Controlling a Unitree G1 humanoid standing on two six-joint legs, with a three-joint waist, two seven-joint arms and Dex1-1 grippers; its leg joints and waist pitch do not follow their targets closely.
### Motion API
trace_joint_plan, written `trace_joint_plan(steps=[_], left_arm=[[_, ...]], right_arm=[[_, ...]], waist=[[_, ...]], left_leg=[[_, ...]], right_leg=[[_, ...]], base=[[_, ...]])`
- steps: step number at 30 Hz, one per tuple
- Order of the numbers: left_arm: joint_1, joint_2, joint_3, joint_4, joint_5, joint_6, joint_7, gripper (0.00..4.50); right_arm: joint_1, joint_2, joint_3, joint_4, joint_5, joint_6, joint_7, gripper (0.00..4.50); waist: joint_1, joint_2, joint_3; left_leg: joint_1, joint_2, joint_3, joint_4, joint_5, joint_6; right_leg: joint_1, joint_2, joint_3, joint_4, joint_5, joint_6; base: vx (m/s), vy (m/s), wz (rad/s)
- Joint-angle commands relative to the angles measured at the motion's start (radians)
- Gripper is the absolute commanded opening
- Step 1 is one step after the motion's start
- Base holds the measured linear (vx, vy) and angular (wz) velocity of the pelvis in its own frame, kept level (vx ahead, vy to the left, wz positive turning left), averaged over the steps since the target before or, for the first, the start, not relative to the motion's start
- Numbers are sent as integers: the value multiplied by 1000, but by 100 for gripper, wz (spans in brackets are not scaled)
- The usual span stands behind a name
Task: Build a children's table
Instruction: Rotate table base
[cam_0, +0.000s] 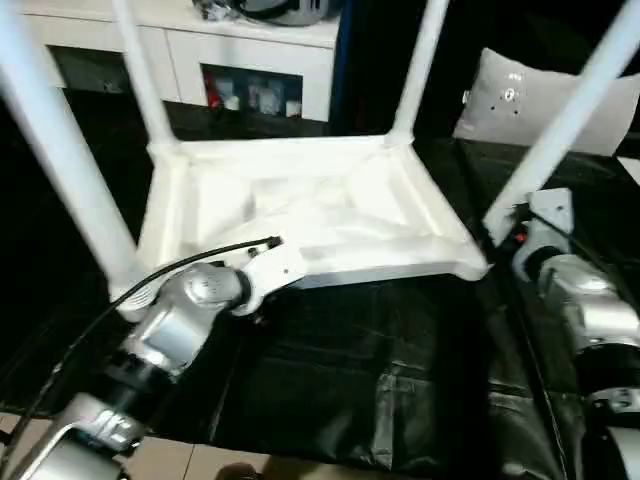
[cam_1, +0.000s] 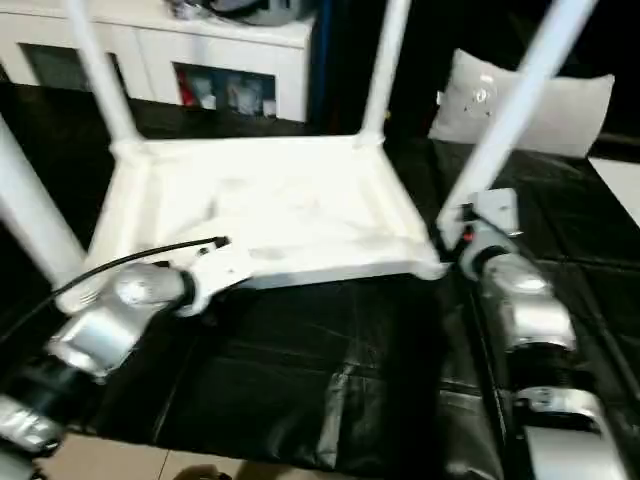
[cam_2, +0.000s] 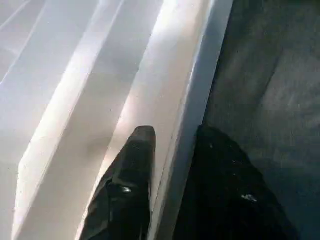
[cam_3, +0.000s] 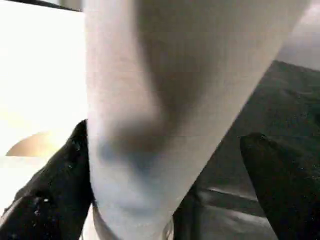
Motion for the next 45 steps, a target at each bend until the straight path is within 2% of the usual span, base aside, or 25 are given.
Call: trace_joint_plan(steps=[1, 5, 6, 8, 11, 12, 13, 14, 16, 17, 18, 19, 21, 22, 23, 25, 26, 27, 31, 32, 33, 40, 42, 43, 45], left_arm=[[-21, 42, 142, 60, 28, 13, 182, 137], [0, 18, 179, 74, 19, -8, 243, 137], [0, 18, 179, 74, 19, -8, 243, 137], [14, 9, 197, 70, 17, -19, 282, 137], [24, 8, 202, 75, 14, -50, 314, 137], [32, -1, 214, 83, -3, -118, 341, 137], [34, -9, 221, 80, -18, -144, 343, 137], [34, -14, 226, 78, -27, -159, 344, 137], [34, -26, 234, 54, -61, -185, 310, 137], [25, -26, 232, 37, -82, -201, 271, 137], [23, -26, 232, 34, -86, -202, 264, 137], [14, -22, 227, 22, -101, -212, 236, 137], [6, -18, 222, 14, -109, -224, 220, 175], [3, -16, 220, 9, -117, -228, 208, 184], [-2, -14, 218, 1, -130, -229, 193, 184], [-9, -20, 224, -33, -167, -241, 161, 190], [-8, -30, 237, -55, -180, -234, 145, 220], [-4, -33, 239, -64, -181, -230, 138, 220], [3, -37, 239, -71, -180, -225, 136, 230], [11, -36, 232, -75, -177, -220, 130, 260], [18, -35, 225, -79, -173, -218, 128, 264], [60, -49, 234, -137, -183, -146, 156, 315], [125, -80, 260, -216, -240, -108, 170, 339], [180, -104, 289, -282, -278, -73, 198, 347], [228, -121, 315, -340, -297, -44, 227, 351]], right_arm=[[31, -95, -102, 50, -46, 6, -107, 450], [73, -106, -127, 0, -45, 32, -143, 450], [73, -106, -127, 0, -45, 32, -143, 450], [107, -105, -138, -42, -41, 46, -170, 450], [142, -102, -150, -83, -30, 58, -193, 450], [178, -91, -164, -130, -21, 68, -210, 450], [192, -80, -172, -156, -12, 66, -212, 450], [200, -72, -176, -172, -6, 63, -213, 450], [214, -41, -174, -226, 27, 47, -179, 450], [219, -25, -153, -258, 37, 45, -150, 450], [219, -23, -149, -263, 38, 44, -146, 450], [219, -17, -133, -280, 41, 50, -138, 450], [218, -13, -126, -292, 47, 58, -137, 450], [217, -13, -123, -296, 51, 60, -132, 450], [216, -12, -119, -304, 53, 59, -125, 450], [208, -7, -119, -310, 47, 63, -123, 450], [209, -3, -121, -320, 38, 74, -123, 450], [212, -2, -120, -324, 36, 76, -117, 450], [218, 1, -115, -334, 37, 78, -111, 450], [223, 6, -112, -342, 39, 84, -109, 450], [227, 10, -108, -349, 38, 88, -110, 450], [251, 26, -68, -396, 40, 114, -70, 450], [279, 45, -18, -460, 61, 128, -6, 450], [298, 61, 20, -511, 77, 134, 33, 450], [311, 77, 47, -551, 94, 146, 58, 450]], waist=[[-1, -1, -83], [-4, -3, -78], [-6, -8, -77], [-6, -5, -76], [-5, -4, -76], [-5, -5, -74], [-2, 6, -76], [-3, 0, -77], [-6, 5, -77], [-15, -5, -75], [-19, -3, -75], [-36, -4, -72], [-54, -2, -70], [-54, -3, -68], [-51, 0, -67], [-43, 3, -64], [-42, -3, -64], [-36, -1, -64], [-25, 1, -68], [-23, 1, -70], [-23, 1, -70], [-26, 3, -67], [-30, 8, -67], [-32, 6, -65], [-34, 10, -66]], left_leg=[[6, 20, 0, -47, -18, 53], [7, 26, -2, -53, -83, 46], [7, 26, -1, -53, -87, 44], [10, 28, -2, -54, -103, 38], [10, 29, -4, -56, -106, 35], [8, 27, -4, -56, -106, 35], [10, 28, -5, -55, -115, 31], [10, 29, -5, -56, -114, 31], [8, 27, -5, -56, -114, 20], [-4, 20, -7, -57, -112, 15], [-4, 19, -8, -59, -118, 15], [-8, 16, -8, -59, -137, 15], [-5, 15, -7, -56, -159, 25], [0, 16, -6, -56, -171, 28], [9, 19, -4, -55, -186, 32], [17, 28, -5, -59, -206, 28], [15, 29, -6, -61, -213, 23], [20, 30, -4, -61, -208, 20], [16, 28, -4, -61, -189, 16], [13, 27, -5, -61, -173, 15], [13, 27, -5, -60, -169, 15], [10, 28, -7, -63, -194, 10], [6, 32, -10, -63, -203, 10], [2, 32, -9, -64, -204, 14], [5, 32, -10, -65, -229, 25]], right_leg=[[73, -68, 47, -42, 58, -221], [75, -72, 45, -54, -55, -195], [75, -72, 45, -57, -70, -188], [71, -74, 45, -61, -113, -174], [72, -74, 45, -61, -124, -162], [72, -72, 45, -64, -127, -153], [70, -74, 47, -63, -123, -149], [71, -72, 46, -64, -113, -149], [72, -72, 46, -62, -102, -150], [83, -70, 43, -61, -110, -136], [84, -71, 40, -65, -128, -127], [83, -71, 37, -71, -181, -109], [76, -70, 35, -85, -273, -90], [69, -69, 35, -90, -301, -87], [62, -71, 37, -94, -328, -91], [54, -69, 38, -92, -324, -112], [58, -70, 38, -86, -317, -119], [55, -70, 40, -84, -297, -127], [60, -71, 43, -77, -254, -123], [63, -72, 44, -74, -233, -124], [63, -71, 44, -73, -222, -125], [65, -75, 44, -79, -264, -116], [68, -79, 44, -77, -262, -125], [68, -77, 43, -80, -263, -127], [62, -76, 42, -88, -309, -122]], base=[[0, 0, 0], [0, 0, 0], [0, 0, 0], [0, 0, 0], [0, 0, 0], [0, 0, 0], [0, 0, 0], [0, 0, 0], [0, 0, 0], [0, 0, 0], [0, 0, 0], [0, 0, 0], [0, 0, 0], [0, 0, 0], [0, 0, 0], [0, 0, 0], [0, 0, 0], [0, 0, 0], [0, 0, 0], [0, 0, 0], [0, 0, 0], [0, 0, 0], [0, 0, 0], [0, 0, 0], [0, 0, 0]])
